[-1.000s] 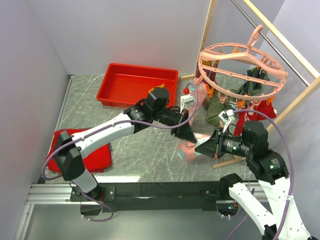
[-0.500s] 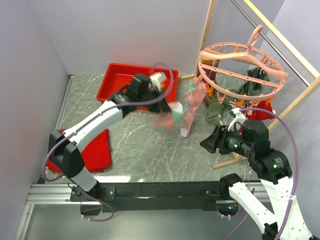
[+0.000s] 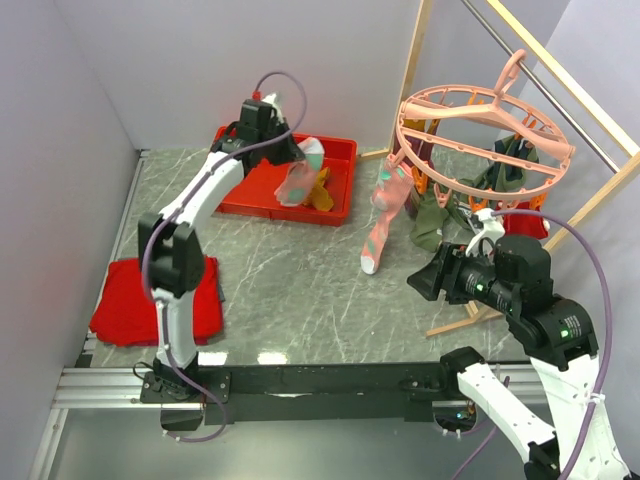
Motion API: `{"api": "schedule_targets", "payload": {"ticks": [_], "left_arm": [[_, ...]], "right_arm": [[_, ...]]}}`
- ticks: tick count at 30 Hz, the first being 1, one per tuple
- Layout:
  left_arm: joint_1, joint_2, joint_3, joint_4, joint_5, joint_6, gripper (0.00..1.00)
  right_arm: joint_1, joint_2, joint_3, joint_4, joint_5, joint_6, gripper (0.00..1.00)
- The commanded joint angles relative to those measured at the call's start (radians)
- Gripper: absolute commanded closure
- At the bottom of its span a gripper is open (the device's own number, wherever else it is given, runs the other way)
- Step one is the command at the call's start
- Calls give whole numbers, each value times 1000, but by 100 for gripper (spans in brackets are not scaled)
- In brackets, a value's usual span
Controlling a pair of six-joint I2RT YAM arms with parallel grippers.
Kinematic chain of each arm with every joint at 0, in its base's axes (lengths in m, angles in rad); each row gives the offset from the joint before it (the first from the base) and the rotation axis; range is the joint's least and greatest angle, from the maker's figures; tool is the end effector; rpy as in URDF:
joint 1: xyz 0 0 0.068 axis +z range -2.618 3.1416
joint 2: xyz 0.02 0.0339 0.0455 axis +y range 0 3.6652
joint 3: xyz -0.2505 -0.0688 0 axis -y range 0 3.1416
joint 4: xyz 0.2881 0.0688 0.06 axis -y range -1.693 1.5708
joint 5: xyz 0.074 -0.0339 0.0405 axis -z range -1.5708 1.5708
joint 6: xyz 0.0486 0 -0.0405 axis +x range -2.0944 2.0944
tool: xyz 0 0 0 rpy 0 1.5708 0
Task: Remove the socks clipped to the hanger
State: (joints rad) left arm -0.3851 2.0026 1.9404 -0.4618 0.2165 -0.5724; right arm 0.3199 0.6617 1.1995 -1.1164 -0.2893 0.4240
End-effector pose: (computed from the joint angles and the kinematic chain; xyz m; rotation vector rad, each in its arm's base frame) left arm 0.4792 -0.2055 0.3222 -0.0678 2.1836 -0.7899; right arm 0.1286 0.0572 0.4006 -0.0590 2.2151 0.7343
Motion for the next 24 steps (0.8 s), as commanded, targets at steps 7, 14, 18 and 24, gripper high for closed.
{"api": "schedule_targets", "payload": {"ticks": [7,14,18,24], "left_arm": [[104,164,123,71,124,-69,43],[101,-65,-84,59,172,-23,4],[66,-220,-171,-20,158,20,3],[-59,-448,-443,145,185,-50,8]], "right_arm": [[-4,58,89,-48,47,-45,28],[-4,49,54,-17,12,-40,27],[-2,50,67,-34,38,-65,26],[-2,50,63,-33,30,-76,25]]}}
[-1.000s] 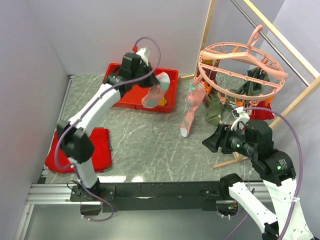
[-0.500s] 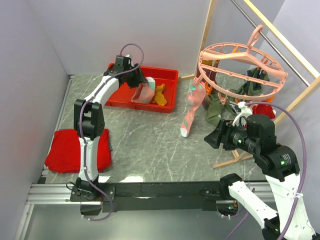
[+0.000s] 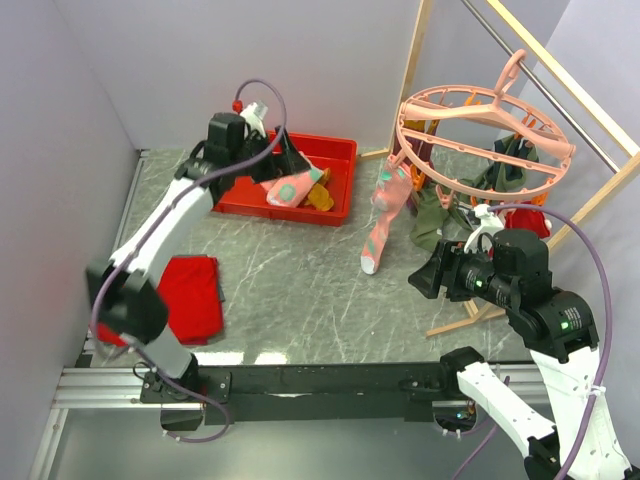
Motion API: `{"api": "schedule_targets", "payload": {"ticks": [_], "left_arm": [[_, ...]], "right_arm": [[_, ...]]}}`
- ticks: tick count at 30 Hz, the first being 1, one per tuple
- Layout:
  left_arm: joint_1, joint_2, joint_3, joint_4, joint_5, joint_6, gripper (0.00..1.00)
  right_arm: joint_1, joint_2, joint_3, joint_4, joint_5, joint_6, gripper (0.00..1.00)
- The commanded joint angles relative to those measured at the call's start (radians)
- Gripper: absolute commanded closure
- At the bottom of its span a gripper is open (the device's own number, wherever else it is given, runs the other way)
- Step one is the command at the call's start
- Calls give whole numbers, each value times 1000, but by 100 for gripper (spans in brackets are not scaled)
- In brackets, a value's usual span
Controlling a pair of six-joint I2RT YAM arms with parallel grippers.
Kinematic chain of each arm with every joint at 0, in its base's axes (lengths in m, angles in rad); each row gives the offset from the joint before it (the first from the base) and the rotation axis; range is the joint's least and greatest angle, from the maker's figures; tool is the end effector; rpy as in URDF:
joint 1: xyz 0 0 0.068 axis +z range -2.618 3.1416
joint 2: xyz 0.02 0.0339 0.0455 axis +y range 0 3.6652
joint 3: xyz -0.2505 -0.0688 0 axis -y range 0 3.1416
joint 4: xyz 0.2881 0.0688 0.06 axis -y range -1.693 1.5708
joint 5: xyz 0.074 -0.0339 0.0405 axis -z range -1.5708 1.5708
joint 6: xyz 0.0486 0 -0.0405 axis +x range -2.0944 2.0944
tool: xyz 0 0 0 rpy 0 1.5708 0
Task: Remove the socks clipped to the hanger
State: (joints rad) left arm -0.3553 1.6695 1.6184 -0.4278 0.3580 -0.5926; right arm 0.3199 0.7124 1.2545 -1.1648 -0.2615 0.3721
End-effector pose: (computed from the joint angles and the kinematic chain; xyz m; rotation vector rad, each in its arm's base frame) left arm 0.4080 -0.1696 0.3529 -0.0197 2.1551 -0.9389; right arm 0.1332 0.0574 0.4067 -0.0929 2.2490 0.6686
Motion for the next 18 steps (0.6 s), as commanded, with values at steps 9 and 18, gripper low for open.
{"api": "schedule_targets", "payload": {"ticks": [9,18], "left_arm": [[-237,-48,-180,513,306,16,0],[-220,163,-37,799,478,42,4]], "right_arm": [[-4,-36,-7,40,-73,34,24],[-4,-62,43,19,-70,71,24]]}}
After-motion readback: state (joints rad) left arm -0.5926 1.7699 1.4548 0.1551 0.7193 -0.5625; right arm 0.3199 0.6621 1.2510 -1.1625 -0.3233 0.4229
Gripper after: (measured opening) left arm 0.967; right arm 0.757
